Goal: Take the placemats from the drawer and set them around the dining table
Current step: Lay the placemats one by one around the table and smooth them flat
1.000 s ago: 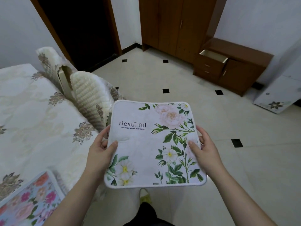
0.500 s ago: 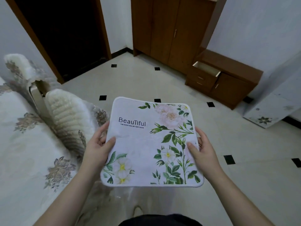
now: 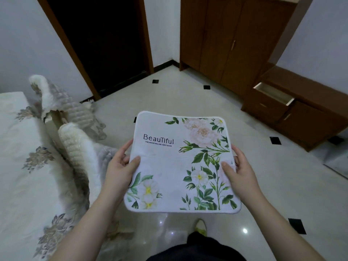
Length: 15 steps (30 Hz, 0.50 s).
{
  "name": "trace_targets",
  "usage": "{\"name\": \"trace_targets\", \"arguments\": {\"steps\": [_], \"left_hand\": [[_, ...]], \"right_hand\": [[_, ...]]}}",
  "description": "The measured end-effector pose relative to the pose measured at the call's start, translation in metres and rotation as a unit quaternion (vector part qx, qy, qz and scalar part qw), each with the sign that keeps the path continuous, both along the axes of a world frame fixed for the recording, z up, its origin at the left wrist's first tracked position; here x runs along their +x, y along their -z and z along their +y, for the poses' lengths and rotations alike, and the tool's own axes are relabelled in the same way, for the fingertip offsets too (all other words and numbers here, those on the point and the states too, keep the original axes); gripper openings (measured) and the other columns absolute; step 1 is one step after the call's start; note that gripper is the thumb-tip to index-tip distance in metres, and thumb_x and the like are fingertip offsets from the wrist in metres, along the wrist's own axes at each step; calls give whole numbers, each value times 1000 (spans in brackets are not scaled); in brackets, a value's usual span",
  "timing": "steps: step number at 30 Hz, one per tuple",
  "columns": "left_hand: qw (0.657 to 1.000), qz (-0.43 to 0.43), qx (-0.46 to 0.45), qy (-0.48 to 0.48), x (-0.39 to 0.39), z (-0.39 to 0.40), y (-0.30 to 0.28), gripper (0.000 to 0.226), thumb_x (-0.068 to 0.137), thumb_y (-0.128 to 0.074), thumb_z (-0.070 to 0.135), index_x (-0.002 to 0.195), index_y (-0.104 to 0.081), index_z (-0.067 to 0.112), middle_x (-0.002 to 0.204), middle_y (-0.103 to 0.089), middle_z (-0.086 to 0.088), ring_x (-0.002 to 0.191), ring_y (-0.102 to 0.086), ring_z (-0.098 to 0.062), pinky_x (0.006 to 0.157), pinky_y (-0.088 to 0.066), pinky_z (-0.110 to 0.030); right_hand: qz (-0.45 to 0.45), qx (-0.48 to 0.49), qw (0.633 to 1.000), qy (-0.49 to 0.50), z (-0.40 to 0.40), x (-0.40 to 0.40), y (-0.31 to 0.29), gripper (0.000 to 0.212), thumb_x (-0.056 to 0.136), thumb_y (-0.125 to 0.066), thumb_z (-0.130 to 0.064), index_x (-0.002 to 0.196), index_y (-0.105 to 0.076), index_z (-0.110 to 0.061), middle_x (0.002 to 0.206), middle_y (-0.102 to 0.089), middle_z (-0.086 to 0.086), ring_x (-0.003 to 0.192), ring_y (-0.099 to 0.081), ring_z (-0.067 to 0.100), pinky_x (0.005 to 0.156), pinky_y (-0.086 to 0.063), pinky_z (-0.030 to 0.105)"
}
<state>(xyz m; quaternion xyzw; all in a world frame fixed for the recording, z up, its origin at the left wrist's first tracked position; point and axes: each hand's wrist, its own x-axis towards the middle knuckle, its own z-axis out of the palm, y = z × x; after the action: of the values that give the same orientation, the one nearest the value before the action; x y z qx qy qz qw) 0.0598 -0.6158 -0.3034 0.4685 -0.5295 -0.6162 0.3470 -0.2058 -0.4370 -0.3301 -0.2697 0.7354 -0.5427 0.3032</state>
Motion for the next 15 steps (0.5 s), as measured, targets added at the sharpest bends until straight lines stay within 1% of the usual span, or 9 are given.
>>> {"name": "trace_targets", "arguments": {"steps": [2,4,7,9,11,12,14,15], "left_hand": [[1000,-5,1,-14,-19,-7,-6,54,93,-60,0,128,-55,40,84,-73,-9,77,-66,-26,74,-54,-42],[999,-16,-1,-34,-32,-15,-11,55,93,-59,0,135,-52,34,75,-72,-2,73,-66,-24,69,-55,-38],[997,-25,-8,-73,-41,-29,-16,55,93,-58,-1,137,-51,32,72,-72,3,69,-67,-19,60,-57,-31],[995,-30,-13,-94,-43,-36,-21,55,94,-59,0,137,-51,33,75,-73,0,69,-68,-19,59,-57,-30],[993,-25,-11,-119,-41,-42,-23,56,94,-59,0,138,-52,34,85,-74,-10,75,-68,-26,66,-59,-37],[991,-22,-10,-132,-40,-46,-25,56,93,-59,0,137,-53,34,91,-74,-16,78,-69,-28,71,-59,-44],[987,-25,-10,-160,-34,-53,-27,55,93,-60,1,134,-55,37,100,-70,-25,84,-68,-33,80,-56,-54],[984,-24,-7,-175,-30,-57,-27,55,93,-60,1,133,-56,37,99,-71,-24,86,-68,-35,81,-56,-55]], "right_hand": [[4,-2,1000,-21,-22,-21,-1,59,96,-58,-11,147,-35,-29,123,-66,-5,99,-70,7,83,-59,36],[6,-1,999,-43,-44,-42,-3,58,96,-59,-11,146,-37,-30,125,-66,-7,102,-69,7,87,-58,40],[-1,-4,996,-85,-78,-65,-7,57,96,-58,-11,146,-37,-30,126,-65,-9,104,-67,6,89,-57,37],[3,-5,994,-109,-101,-72,-8,57,96,-58,-10,146,-38,-29,128,-64,-9,107,-66,4,92,-55,34],[1,-9,991,-134,-122,-73,-8,56,96,-58,-8,144,-40,-30,128,-64,-11,107,-65,0,92,-54,29],[-5,-13,989,-146,-133,-72,-8,55,96,-58,-8,142,-39,-33,127,-64,-12,107,-65,0,93,-54,29],[-19,-15,986,-166,-156,-69,-9,57,96,-58,-8,142,-37,-35,125,-64,-14,108,-65,3,96,-53,37],[-23,-14,984,-176,-167,-66,-9,57,97,-58,-9,143,-37,-35,124,-64,-14,108,-65,4,96,-53,40]]}}
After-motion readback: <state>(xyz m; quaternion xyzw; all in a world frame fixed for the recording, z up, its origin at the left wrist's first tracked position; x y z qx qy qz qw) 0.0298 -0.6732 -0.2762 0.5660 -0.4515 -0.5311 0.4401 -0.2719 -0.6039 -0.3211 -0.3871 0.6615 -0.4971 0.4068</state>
